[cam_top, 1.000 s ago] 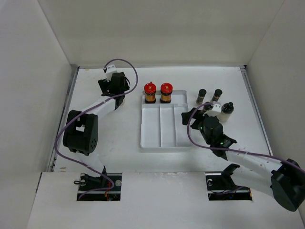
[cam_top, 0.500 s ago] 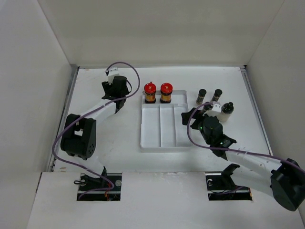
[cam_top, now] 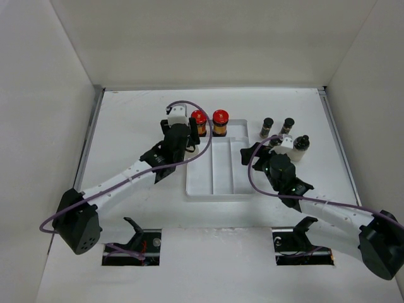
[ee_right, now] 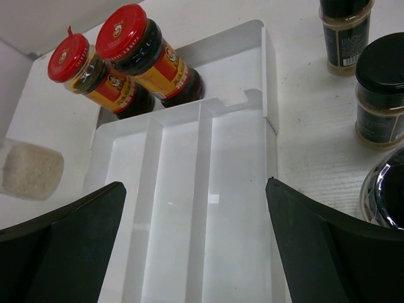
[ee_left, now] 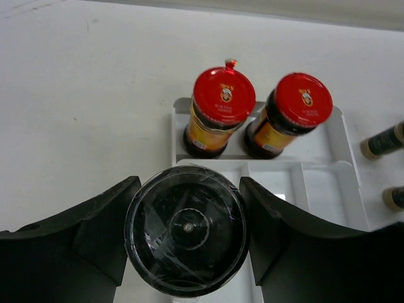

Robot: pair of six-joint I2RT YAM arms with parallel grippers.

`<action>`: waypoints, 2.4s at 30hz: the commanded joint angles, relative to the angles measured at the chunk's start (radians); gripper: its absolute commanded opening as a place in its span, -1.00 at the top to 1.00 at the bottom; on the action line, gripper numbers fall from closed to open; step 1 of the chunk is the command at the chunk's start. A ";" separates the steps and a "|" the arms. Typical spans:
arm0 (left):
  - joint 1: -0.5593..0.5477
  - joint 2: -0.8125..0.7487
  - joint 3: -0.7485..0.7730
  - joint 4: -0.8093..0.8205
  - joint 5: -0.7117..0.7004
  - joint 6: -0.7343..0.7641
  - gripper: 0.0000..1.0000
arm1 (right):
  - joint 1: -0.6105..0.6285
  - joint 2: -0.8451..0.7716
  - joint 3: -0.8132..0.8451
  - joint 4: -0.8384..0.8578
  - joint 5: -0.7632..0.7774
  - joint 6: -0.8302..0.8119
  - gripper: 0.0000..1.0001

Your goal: Organize the condiment bottles

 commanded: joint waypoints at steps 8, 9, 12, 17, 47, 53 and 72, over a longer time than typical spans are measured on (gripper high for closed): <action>-0.046 0.156 0.039 0.182 0.025 -0.017 0.12 | 0.009 -0.031 0.028 0.055 0.003 -0.010 -1.00; -0.041 0.179 0.046 0.190 0.025 -0.016 0.12 | 0.009 -0.028 0.027 0.058 0.005 -0.010 -1.00; -0.032 0.238 0.065 0.210 0.027 -0.014 0.12 | 0.008 -0.009 0.036 0.050 0.000 -0.012 -1.00; -0.036 0.308 0.095 0.233 0.035 -0.014 0.10 | 0.009 0.007 0.042 0.058 0.000 -0.022 -1.00; -0.240 0.078 -0.043 0.369 -0.019 0.095 -0.54 | 0.055 -0.341 0.097 -0.211 0.281 -0.039 -0.22; -0.380 0.201 0.045 0.426 0.111 0.113 -0.47 | 0.003 -0.434 0.160 -0.342 0.376 -0.009 -0.74; -0.468 0.767 0.496 0.533 0.315 0.188 -0.72 | -0.193 -0.543 0.395 -0.516 0.407 0.036 -0.83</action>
